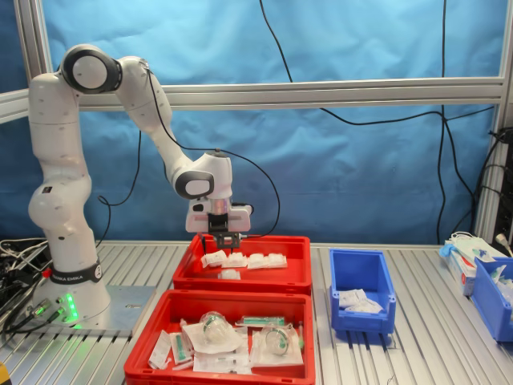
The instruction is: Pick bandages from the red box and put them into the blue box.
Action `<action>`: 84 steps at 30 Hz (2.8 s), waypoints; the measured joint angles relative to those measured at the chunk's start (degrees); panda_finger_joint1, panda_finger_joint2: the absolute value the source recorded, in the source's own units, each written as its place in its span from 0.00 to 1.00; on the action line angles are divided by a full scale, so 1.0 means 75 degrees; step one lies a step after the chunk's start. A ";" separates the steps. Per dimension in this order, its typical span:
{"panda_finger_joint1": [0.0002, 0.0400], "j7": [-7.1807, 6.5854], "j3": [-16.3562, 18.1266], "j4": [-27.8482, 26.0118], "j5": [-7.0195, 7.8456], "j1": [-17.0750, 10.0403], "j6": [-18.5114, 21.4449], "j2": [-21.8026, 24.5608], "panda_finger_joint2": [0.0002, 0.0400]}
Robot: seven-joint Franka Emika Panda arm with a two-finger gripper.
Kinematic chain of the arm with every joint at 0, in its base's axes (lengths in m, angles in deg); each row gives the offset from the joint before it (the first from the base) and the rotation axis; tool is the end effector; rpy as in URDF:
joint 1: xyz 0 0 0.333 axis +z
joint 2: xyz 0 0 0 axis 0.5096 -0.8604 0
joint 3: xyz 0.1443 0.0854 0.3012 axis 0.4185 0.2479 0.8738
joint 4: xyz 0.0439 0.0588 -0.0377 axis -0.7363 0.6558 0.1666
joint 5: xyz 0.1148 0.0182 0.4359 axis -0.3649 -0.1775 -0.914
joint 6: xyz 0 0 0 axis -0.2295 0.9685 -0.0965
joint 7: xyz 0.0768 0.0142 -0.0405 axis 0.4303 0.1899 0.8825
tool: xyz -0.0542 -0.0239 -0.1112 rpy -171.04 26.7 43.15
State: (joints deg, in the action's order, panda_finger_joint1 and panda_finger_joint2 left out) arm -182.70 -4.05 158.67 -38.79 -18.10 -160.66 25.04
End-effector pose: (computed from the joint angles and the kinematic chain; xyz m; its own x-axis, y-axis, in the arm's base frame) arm 0.3869 0.2130 0.1684 -0.5863 -0.8101 -0.0020 -0.8098 0.5861 0.0269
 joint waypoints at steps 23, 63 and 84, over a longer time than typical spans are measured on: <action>1.00 0.0000 0.0016 -0.0091 -0.0026 0.0505 -0.0442 -0.0710 1.00; 1.00 0.0000 -0.0001 -0.0621 -0.0026 0.0946 -0.0452 -0.1658 1.00; 0.79 0.0000 -0.0129 -0.0692 -0.0026 0.0947 -0.0452 -0.1676 0.79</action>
State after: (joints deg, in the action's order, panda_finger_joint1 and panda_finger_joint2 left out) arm -182.70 -5.02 153.48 -38.98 -11.00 -164.05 12.47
